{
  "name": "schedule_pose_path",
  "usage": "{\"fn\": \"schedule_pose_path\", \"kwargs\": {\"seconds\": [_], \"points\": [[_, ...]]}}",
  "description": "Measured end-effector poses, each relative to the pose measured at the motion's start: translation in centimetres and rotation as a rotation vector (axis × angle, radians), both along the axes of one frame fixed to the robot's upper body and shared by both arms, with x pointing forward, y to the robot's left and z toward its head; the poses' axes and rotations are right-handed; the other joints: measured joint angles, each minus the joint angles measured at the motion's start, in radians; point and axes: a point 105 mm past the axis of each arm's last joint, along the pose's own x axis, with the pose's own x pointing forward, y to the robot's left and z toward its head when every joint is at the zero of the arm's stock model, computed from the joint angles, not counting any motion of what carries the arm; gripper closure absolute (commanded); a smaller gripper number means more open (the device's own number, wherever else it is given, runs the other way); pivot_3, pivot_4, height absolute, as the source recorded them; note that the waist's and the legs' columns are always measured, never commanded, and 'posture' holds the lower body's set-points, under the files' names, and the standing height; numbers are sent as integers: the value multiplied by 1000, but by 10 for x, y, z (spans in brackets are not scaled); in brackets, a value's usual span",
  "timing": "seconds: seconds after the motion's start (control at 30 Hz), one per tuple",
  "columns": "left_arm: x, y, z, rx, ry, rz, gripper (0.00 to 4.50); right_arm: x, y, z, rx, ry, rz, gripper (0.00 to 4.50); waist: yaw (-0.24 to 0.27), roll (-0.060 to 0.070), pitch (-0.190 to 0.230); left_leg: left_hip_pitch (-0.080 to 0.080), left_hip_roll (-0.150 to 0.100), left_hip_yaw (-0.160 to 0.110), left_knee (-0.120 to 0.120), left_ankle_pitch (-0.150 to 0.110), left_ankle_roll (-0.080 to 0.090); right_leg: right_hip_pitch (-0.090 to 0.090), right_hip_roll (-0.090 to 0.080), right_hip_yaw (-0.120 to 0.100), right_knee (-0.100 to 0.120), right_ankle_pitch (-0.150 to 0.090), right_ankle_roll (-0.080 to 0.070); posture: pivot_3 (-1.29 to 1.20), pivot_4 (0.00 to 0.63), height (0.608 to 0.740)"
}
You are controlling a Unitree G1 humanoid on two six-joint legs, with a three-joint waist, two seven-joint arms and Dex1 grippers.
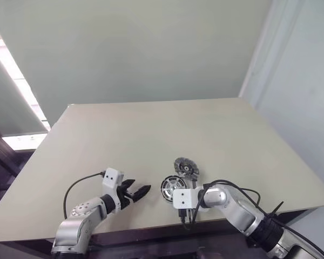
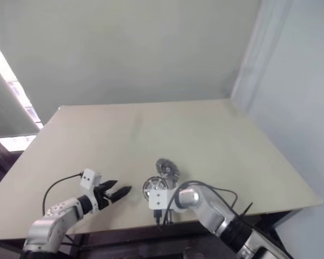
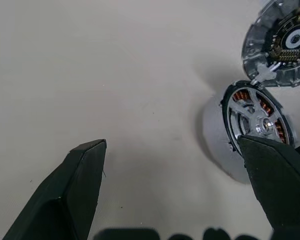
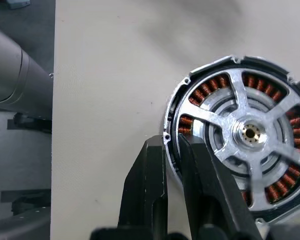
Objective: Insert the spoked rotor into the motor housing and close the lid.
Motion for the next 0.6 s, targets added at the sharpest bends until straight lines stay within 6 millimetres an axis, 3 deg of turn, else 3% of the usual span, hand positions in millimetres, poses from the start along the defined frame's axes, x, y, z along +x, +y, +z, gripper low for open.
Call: {"fn": "schedule_pose_path", "kwargs": {"seconds": [0.23,0.47,0.6], "points": [[0,0,0,-1,-3,0,0,1,4,3,26,19,-31,4407,0,0,0,0,0,0,0,0,0,0,0,0,0,0,0,0,0,740],[2,-1,0,-7,-13,7,0,-2,33,35,218,208,-232,4492,0,0,0,0,1,-1,-2,0,0,-2,0,0,1,0,0,0,0,740],[2,1,0,-5,-12,19,0,0,40,40,219,276,-332,4492,1,0,0,-1,0,-1,-1,0,0,-2,0,-1,0,0,0,0,0,740]]}}
